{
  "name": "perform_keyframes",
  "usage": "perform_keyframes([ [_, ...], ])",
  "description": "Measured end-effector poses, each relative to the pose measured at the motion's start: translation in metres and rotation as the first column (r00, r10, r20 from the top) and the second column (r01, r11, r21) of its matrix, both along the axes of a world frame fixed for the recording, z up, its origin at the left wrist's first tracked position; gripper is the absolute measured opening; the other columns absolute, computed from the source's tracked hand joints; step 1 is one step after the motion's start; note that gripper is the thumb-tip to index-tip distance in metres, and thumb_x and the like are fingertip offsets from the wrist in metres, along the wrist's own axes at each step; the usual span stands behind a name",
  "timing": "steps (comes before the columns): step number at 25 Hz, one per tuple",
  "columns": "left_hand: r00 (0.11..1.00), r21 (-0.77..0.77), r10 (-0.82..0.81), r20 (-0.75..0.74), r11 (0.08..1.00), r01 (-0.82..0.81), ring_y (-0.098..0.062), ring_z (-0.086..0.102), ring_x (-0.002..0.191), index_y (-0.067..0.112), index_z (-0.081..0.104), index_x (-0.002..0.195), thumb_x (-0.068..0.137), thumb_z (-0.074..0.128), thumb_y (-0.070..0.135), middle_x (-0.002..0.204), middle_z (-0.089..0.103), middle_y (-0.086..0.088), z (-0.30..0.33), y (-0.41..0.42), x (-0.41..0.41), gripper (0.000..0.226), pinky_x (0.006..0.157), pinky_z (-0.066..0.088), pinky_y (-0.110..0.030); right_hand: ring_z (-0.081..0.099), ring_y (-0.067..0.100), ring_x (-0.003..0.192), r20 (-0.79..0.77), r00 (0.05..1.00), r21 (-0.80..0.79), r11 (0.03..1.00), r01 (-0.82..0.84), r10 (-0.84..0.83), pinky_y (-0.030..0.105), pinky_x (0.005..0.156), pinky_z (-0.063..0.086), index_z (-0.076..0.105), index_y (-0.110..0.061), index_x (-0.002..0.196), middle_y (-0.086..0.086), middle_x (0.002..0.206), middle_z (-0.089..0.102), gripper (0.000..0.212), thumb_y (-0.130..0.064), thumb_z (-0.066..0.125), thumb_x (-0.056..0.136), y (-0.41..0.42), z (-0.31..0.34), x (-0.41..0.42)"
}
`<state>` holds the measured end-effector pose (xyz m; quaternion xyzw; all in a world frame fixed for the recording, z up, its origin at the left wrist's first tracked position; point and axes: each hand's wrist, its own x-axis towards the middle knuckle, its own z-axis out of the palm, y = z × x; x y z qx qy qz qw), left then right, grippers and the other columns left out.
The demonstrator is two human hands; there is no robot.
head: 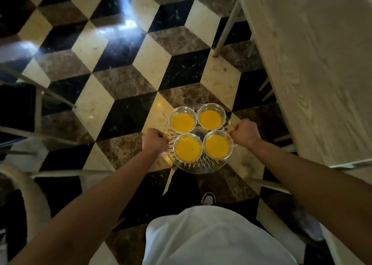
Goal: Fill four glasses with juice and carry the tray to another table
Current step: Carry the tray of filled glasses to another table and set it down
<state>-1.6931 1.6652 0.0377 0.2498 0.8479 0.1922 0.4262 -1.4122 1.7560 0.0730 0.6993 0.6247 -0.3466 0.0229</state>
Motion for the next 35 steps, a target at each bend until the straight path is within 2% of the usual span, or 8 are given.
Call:
perform_keyframes([
  [6, 0.996, 0.007, -0.090, 0.012, 0.996, 0.090, -0.035, 0.078, 0.078, 0.006, 0.067, 0.077, 0.088, 0.070, -0.008, 0.082, 0.076, -0.018, 0.005, 0.110, -0.036, 0.018, 0.074, 0.066, -0.055, 0.064, 0.021, 0.062, 0.047, 0.995, 0.000, 0.996, 0.089, -0.089, 0.029, 0.056, 0.049, 0.073, 0.001, 0.072, 0.012, 0.067, 0.068, 0.024, -0.020, 0.076, 0.084, 0.084, -0.015, -0.026],
  [12, 0.958, 0.023, -0.280, -0.054, 0.959, 0.282, -0.029, 0.076, 0.066, 0.004, 0.070, 0.085, 0.092, 0.068, -0.003, 0.080, 0.075, -0.016, 0.008, 0.222, -0.059, 0.010, 0.071, 0.067, -0.051, 0.072, 0.023, 0.072, 0.034, 0.973, -0.005, 0.973, 0.230, -0.230, 0.033, 0.066, 0.060, 0.076, -0.006, 0.075, 0.009, 0.072, 0.072, 0.021, -0.026, 0.077, 0.082, 0.157, -0.024, -0.042],
  [17, 0.931, 0.025, -0.358, -0.062, 0.932, 0.361, -0.026, 0.074, 0.062, -0.001, 0.070, 0.095, 0.093, 0.065, -0.004, 0.087, 0.074, -0.020, 0.011, 0.301, -0.060, 0.006, 0.064, 0.067, -0.047, 0.070, 0.014, 0.059, -0.015, 0.931, -0.036, 0.931, 0.363, -0.364, 0.021, 0.051, 0.048, 0.075, -0.011, 0.062, 0.002, 0.059, 0.070, 0.022, -0.024, 0.080, 0.079, 0.209, -0.018, -0.039],
  [23, 0.903, 0.032, -0.423, -0.075, 0.904, 0.427, -0.031, 0.077, 0.065, 0.010, 0.064, 0.080, 0.095, 0.065, -0.004, 0.082, 0.072, -0.017, 0.025, 0.397, -0.039, 0.020, 0.066, 0.067, -0.048, 0.064, 0.006, 0.051, -0.031, 0.900, -0.020, 0.900, 0.434, -0.435, 0.016, 0.047, 0.040, 0.078, -0.013, 0.063, -0.002, 0.053, 0.068, 0.024, -0.029, 0.078, 0.081, 0.282, -0.013, -0.020],
  [26, 0.883, 0.055, -0.457, -0.104, 0.884, 0.464, -0.027, 0.077, 0.063, 0.007, 0.069, 0.082, 0.093, 0.068, 0.000, 0.075, 0.075, -0.015, 0.026, 0.446, -0.025, 0.013, 0.067, 0.068, -0.046, 0.069, 0.012, 0.066, -0.027, 0.883, -0.009, 0.883, 0.469, -0.469, 0.024, 0.060, 0.056, 0.081, -0.017, 0.076, 0.002, 0.071, 0.075, 0.021, -0.038, 0.079, 0.075, 0.323, -0.013, -0.006],
  [29, 0.873, 0.039, -0.482, -0.080, 0.873, 0.486, -0.027, 0.078, 0.065, 0.007, 0.072, 0.079, 0.094, 0.066, 0.001, 0.077, 0.076, -0.016, 0.029, 0.496, -0.006, 0.017, 0.066, 0.067, -0.047, 0.072, 0.019, 0.069, -0.006, 0.845, -0.029, 0.845, 0.534, -0.535, 0.032, 0.067, 0.061, 0.075, -0.016, 0.072, 0.004, 0.069, 0.072, 0.024, -0.039, 0.078, 0.069, 0.360, -0.009, 0.013],
  [32, 0.856, 0.016, -0.514, -0.045, 0.857, 0.515, -0.031, 0.078, 0.070, 0.007, 0.072, 0.077, 0.094, 0.065, 0.002, 0.078, 0.077, -0.017, 0.026, 0.539, 0.012, 0.019, 0.069, 0.067, -0.050, 0.071, 0.023, 0.065, -0.021, 0.818, -0.043, 0.818, 0.573, -0.574, 0.031, 0.056, 0.058, 0.069, -0.011, 0.062, 0.008, 0.063, 0.069, 0.017, -0.024, 0.075, 0.073, 0.386, -0.010, 0.027],
  [35, 0.822, 0.011, -0.568, -0.043, 0.822, 0.569, -0.033, 0.078, 0.075, 0.005, 0.072, 0.076, 0.092, 0.065, 0.002, 0.076, 0.077, -0.018, 0.021, 0.580, 0.032, 0.018, 0.074, 0.067, -0.051, 0.063, 0.018, 0.058, 0.032, 0.825, -0.049, 0.823, 0.565, -0.564, 0.022, 0.050, 0.041, 0.064, -0.014, 0.056, 0.004, 0.058, 0.063, 0.022, -0.020, 0.071, 0.076, 0.412, -0.008, 0.045],
])
